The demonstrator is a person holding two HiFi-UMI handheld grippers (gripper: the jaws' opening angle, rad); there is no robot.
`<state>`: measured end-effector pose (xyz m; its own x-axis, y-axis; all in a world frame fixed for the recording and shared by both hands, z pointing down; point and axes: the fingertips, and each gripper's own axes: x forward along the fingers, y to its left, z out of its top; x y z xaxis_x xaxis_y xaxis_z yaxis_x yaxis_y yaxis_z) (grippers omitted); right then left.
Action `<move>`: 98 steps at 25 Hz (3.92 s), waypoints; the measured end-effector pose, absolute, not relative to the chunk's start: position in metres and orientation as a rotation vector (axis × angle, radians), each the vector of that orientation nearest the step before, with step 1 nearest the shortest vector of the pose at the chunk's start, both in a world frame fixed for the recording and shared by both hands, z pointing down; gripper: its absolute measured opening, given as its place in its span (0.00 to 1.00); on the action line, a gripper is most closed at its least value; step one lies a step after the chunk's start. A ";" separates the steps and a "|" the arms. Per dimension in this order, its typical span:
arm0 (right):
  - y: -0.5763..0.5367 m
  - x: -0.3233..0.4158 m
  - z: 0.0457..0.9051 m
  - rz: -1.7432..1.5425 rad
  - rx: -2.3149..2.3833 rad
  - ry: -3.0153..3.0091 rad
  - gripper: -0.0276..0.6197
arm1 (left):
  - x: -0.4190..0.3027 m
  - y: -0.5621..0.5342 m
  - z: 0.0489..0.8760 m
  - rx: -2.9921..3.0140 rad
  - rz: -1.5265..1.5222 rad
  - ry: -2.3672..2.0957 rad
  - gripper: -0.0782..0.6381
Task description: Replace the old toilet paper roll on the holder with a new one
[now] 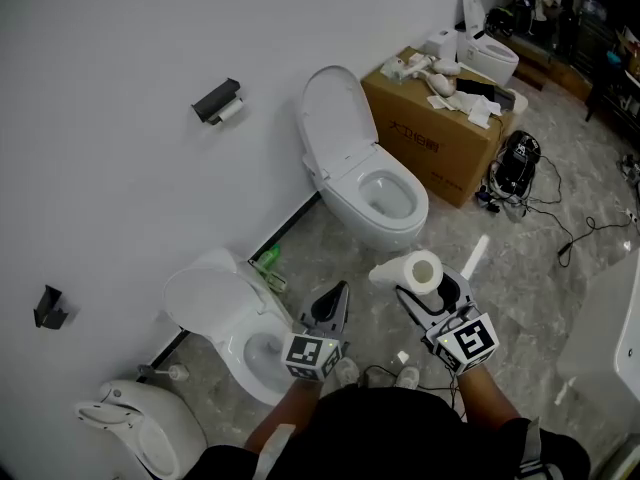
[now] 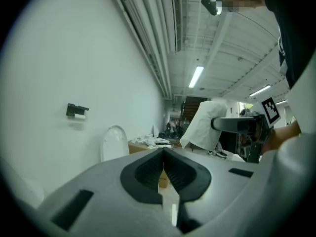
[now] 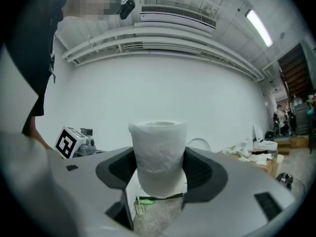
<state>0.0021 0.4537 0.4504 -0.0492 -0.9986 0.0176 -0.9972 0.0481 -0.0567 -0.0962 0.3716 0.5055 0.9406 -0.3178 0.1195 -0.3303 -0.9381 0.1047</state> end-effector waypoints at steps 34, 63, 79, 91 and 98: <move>0.249 0.104 0.438 -0.047 -2.114 2.236 0.48 | -0.054 0.150 0.488 2.967 0.106 -0.702 0.12; 0.091 0.204 0.458 -0.154 -1.734 2.558 0.48 | 0.010 0.026 0.491 2.843 0.238 -1.162 0.12; -0.060 0.132 0.469 -0.206 -1.586 2.673 0.48 | -0.040 -0.092 0.487 2.816 0.222 -1.263 0.12; -0.158 0.066 0.462 -0.205 -1.556 2.686 0.48 | -0.088 -0.176 0.492 2.838 0.236 -1.249 0.12; -0.190 0.056 0.463 -0.248 -1.591 2.636 0.48 | -0.089 -0.209 0.487 2.926 0.239 -1.205 0.12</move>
<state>0.0563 -0.1904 0.4632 -0.4683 -0.8828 0.0375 -0.8743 0.4569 -0.1639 -0.0894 -0.2086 0.4866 0.7001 -0.7027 0.1269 -0.6979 -0.7109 -0.0864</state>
